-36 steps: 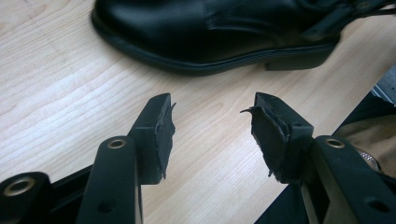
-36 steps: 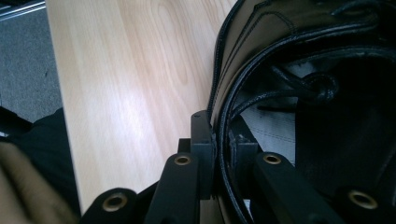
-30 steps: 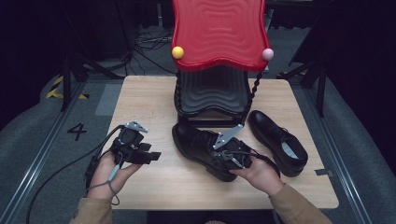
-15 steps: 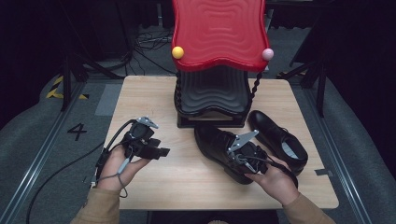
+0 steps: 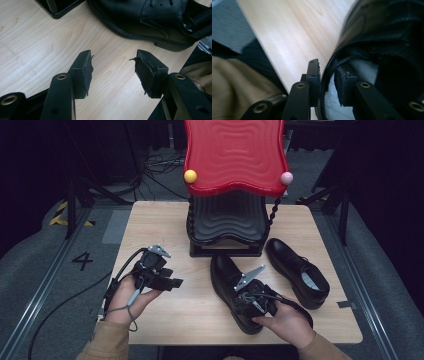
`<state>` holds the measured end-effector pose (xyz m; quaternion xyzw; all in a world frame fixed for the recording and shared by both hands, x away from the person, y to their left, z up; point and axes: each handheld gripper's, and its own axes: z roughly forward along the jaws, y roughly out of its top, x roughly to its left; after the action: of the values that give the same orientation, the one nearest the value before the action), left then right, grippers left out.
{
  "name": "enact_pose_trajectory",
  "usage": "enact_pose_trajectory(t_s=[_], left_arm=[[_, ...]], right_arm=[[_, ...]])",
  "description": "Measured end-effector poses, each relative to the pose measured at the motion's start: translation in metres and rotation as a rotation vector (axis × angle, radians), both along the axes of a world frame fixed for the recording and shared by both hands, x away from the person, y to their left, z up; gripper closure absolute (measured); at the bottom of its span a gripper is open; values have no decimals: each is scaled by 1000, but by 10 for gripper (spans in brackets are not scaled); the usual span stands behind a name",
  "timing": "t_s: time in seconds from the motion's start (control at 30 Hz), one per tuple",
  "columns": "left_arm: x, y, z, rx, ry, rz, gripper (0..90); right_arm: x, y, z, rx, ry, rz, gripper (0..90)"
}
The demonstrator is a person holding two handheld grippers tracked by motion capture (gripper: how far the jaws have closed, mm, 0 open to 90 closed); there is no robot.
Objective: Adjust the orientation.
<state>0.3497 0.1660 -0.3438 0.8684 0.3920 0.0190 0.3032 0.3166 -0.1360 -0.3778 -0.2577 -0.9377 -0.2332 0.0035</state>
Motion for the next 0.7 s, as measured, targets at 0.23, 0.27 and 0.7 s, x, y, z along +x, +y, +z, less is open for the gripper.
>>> enact_pose_trajectory(t_s=[0.23, 0.27, 0.7], left_arm=[[1, -3, -1, 1, 4, -9, 471], [1, -3, -1, 2, 2, -8, 471], [7, -9, -1, -10, -9, -23, 454]], right_arm=[[1, 0, -1, 65, 35, 37, 756], [0, -1, 2, 58, 13, 33, 748], [19, -64, 36, 175, -97, -145, 633]])
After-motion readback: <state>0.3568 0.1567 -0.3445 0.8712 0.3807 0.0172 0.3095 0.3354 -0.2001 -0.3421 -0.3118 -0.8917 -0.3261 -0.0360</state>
